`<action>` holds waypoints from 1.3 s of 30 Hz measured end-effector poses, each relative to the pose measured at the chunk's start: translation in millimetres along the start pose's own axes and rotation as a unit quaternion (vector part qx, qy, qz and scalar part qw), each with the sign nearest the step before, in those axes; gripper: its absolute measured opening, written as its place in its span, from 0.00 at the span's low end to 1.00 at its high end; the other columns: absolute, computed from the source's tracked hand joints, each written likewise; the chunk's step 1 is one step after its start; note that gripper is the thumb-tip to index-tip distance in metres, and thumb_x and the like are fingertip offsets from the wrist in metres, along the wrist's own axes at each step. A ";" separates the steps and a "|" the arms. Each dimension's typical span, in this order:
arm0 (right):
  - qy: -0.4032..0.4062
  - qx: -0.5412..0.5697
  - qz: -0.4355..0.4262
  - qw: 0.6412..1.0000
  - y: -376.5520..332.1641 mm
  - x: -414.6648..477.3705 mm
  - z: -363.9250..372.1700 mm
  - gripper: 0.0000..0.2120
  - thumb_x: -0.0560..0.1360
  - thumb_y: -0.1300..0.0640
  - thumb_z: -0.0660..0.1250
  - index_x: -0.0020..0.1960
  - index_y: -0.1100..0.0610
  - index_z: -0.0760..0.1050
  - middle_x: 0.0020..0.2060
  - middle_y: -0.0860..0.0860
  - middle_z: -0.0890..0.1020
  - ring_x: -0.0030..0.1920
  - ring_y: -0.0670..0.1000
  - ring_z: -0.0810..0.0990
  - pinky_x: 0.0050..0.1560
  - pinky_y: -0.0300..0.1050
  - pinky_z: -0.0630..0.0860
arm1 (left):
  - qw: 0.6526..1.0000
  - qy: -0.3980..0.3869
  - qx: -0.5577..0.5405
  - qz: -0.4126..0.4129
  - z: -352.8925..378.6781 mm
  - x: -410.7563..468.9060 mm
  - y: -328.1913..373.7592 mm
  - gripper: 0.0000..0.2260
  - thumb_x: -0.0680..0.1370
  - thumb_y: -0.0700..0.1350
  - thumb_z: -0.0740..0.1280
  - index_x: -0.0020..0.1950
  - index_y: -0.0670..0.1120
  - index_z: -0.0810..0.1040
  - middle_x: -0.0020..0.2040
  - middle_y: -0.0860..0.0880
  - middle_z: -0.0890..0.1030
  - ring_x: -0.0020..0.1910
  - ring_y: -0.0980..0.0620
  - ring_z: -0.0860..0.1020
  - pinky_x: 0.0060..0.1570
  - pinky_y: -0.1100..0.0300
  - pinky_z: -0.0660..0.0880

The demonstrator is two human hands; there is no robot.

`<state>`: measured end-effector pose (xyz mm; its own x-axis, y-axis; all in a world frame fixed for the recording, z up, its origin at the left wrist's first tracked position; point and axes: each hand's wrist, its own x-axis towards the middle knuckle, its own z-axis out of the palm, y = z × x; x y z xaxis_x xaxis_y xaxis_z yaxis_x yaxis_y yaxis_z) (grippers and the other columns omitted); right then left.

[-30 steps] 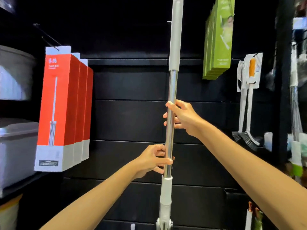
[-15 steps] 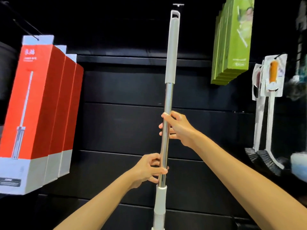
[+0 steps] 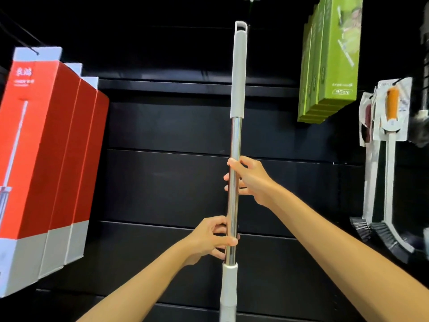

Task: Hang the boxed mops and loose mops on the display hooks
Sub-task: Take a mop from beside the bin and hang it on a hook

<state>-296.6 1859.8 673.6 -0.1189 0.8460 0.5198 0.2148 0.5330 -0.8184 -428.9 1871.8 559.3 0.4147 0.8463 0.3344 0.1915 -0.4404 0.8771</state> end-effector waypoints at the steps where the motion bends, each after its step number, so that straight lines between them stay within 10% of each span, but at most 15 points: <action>1: 0.001 0.002 -0.005 1.000 0.0 0.7 0.2 0.12 0.79 0.50 0.61 0.58 0.56 0.71 0.41 0.54 0.81 0.37 0.51 0.83 0.33 0.40 0.79 | 1.000 -0.001 -0.002 0.001 -0.9 0.7 -0.3 0.14 0.73 0.38 0.71 0.55 0.50 0.74 0.52 0.46 0.81 0.50 0.49 0.83 0.48 0.52 0.82; 39: 0.008 0.002 0.053 0.999 70.2 87.6 -11.7 0.15 0.80 0.51 0.61 0.63 0.57 0.70 0.45 0.56 0.81 0.39 0.52 0.82 0.34 0.42 0.79 | 1.000 0.007 -0.006 -0.017 -10.3 87.4 -52.2 0.13 0.74 0.38 0.70 0.55 0.51 0.75 0.51 0.48 0.82 0.50 0.48 0.83 0.47 0.54 0.82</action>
<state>-280.5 1971.1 664.6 -0.0797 0.8973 0.4341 0.2220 0.4405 -0.8699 -411.8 1971.8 546.3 0.3959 0.8646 0.3094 0.1938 -0.4080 0.8922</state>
